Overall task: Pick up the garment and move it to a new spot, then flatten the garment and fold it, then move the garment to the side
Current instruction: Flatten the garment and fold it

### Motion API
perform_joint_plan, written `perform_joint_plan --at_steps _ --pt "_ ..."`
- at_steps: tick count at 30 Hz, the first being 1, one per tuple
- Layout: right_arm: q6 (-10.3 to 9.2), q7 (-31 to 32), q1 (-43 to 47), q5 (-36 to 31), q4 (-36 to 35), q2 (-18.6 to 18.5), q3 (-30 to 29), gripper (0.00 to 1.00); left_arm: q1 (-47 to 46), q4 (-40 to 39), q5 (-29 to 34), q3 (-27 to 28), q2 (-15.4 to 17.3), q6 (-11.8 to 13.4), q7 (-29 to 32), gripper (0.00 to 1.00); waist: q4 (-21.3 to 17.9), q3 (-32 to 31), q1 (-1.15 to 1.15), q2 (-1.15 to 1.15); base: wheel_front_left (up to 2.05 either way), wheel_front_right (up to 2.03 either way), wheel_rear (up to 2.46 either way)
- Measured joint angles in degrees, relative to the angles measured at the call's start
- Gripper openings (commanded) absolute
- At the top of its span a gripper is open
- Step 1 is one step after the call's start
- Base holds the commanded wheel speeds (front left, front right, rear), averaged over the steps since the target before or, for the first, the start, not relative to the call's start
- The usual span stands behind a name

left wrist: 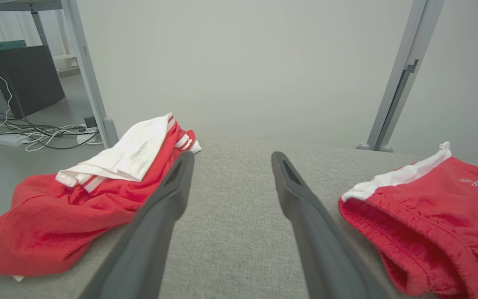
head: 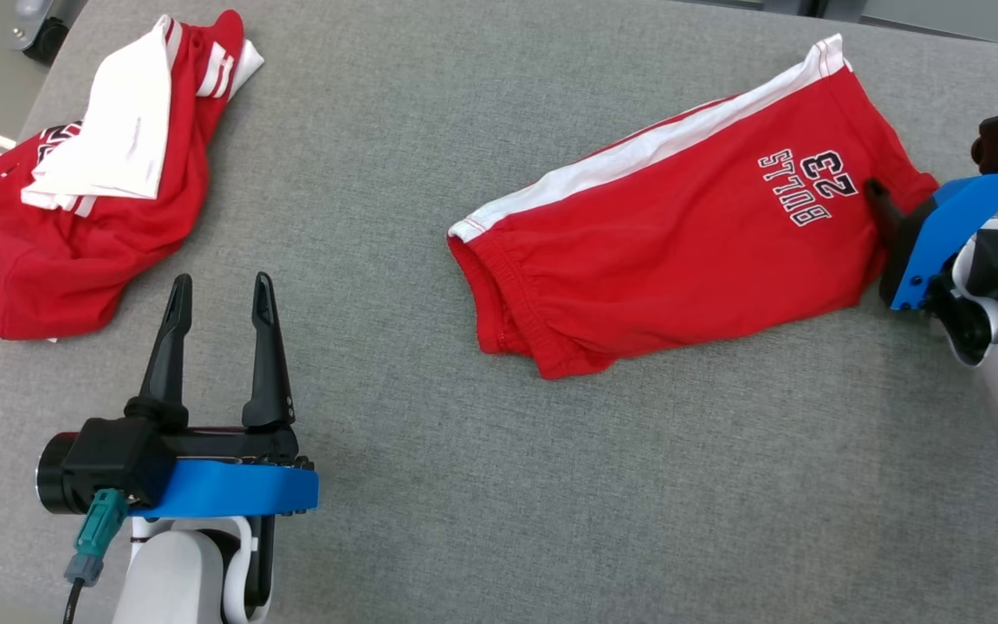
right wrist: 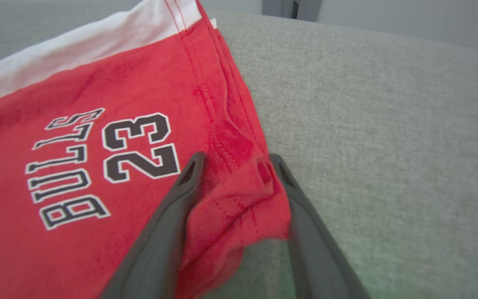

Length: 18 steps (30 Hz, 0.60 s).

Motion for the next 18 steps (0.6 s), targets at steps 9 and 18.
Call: perform_joint_plan --at_steps 9,18 --pt "0.07 -3.94 4.24 4.44 -4.04 1.55 1.34 0.00 0.54 0.27 0.90 0.09 -0.03 0.07 0.00 1.00 -3.00 -1.94 0.01 0.00 0.00 0.00 0.00" --pt "0.07 -10.81 14.07 11.38 -12.50 0.07 2.67 0.00 2.20 0.56 2.96 1.75 -0.04 -0.82 0.00 1.00 -8.10 -5.95 0.00 0.00 0.00 0.00 0.00"
